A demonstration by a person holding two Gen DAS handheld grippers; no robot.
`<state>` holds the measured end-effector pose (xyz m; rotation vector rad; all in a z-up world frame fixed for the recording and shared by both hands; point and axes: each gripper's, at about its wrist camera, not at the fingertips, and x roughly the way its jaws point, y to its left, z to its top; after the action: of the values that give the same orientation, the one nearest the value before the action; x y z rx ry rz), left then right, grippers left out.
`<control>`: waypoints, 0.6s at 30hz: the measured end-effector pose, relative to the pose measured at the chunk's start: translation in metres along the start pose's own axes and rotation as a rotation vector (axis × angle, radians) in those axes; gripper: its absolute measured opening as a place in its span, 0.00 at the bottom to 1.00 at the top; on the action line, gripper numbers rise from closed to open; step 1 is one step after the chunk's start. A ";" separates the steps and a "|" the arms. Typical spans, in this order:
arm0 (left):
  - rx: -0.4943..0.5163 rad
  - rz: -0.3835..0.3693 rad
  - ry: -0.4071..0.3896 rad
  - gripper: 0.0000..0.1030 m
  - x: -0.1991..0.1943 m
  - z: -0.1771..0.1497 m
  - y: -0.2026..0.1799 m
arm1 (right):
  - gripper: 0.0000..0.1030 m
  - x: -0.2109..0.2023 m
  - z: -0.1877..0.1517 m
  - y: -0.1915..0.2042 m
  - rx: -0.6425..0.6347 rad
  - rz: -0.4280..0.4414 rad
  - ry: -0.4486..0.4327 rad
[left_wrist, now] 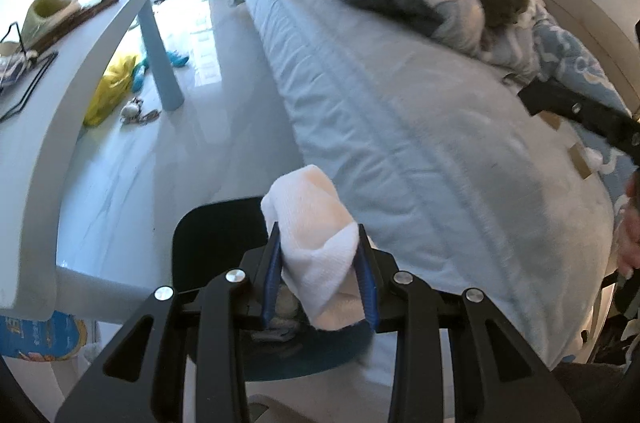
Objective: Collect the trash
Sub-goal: 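Carry the white cloth with the left tool over the dark bin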
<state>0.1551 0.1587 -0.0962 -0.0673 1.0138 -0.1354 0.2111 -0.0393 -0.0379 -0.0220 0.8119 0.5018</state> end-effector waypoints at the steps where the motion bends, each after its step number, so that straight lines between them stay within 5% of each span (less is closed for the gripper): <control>1: -0.004 0.007 0.012 0.35 0.004 -0.003 0.006 | 0.44 0.004 0.001 0.007 -0.003 0.014 0.005; 18: -0.065 0.064 0.261 0.35 0.072 -0.067 0.080 | 0.44 0.067 0.002 0.105 -0.071 0.138 0.109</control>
<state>0.1425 0.2278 -0.2013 -0.0780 1.2792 -0.0533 0.2051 0.0815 -0.0657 -0.0594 0.9056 0.6637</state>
